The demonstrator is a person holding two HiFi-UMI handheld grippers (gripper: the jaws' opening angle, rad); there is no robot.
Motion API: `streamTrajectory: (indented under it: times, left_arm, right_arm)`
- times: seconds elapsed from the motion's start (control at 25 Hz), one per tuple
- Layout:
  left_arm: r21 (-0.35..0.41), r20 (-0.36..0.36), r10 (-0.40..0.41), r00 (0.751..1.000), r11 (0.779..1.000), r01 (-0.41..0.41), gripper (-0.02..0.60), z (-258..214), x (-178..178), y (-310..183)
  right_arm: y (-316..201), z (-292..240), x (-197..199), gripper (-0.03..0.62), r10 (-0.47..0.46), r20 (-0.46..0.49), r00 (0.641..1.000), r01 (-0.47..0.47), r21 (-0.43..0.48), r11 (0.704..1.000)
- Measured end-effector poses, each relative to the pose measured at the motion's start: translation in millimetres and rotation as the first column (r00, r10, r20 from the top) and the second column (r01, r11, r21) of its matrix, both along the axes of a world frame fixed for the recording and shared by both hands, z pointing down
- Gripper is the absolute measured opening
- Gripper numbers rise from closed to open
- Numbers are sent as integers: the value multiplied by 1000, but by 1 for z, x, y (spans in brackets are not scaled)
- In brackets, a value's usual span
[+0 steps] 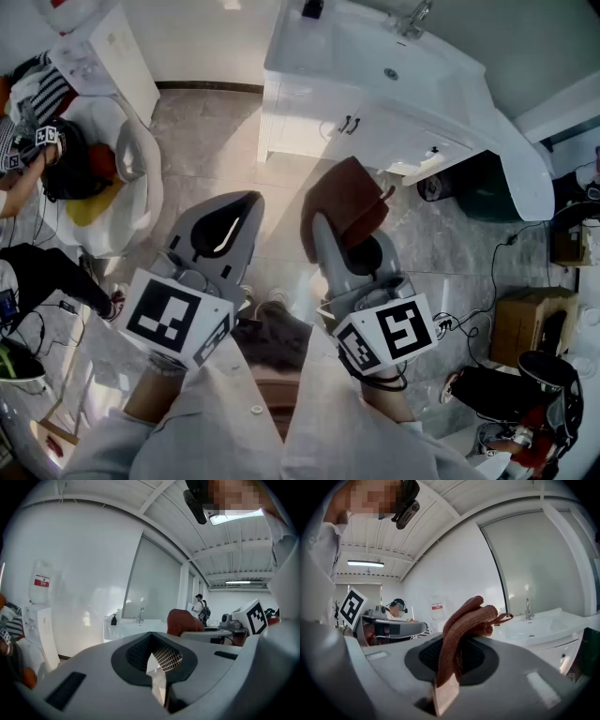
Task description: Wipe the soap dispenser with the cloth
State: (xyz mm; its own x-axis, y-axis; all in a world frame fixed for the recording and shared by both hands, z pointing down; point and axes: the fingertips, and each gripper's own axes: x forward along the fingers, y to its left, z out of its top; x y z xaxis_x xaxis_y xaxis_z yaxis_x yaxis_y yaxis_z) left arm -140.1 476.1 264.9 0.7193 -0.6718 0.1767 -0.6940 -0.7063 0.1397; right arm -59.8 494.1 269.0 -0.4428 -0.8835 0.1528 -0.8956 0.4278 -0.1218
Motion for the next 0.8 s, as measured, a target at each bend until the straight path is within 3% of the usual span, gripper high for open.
streamTrajectory:
  times: [0.44,0.8]
  left_arm:
    - [-8,-13,-19,1000,1000,19,5,0,-6,-12]
    - [7,3,-45,999,999,45,5,2,5,-8]
  right_arm:
    - [-8,2,-5,57,-16,-15,1000,16,-7,1000]
    - [-7,2,14,57,-21,-10,1000,21,7,1000]
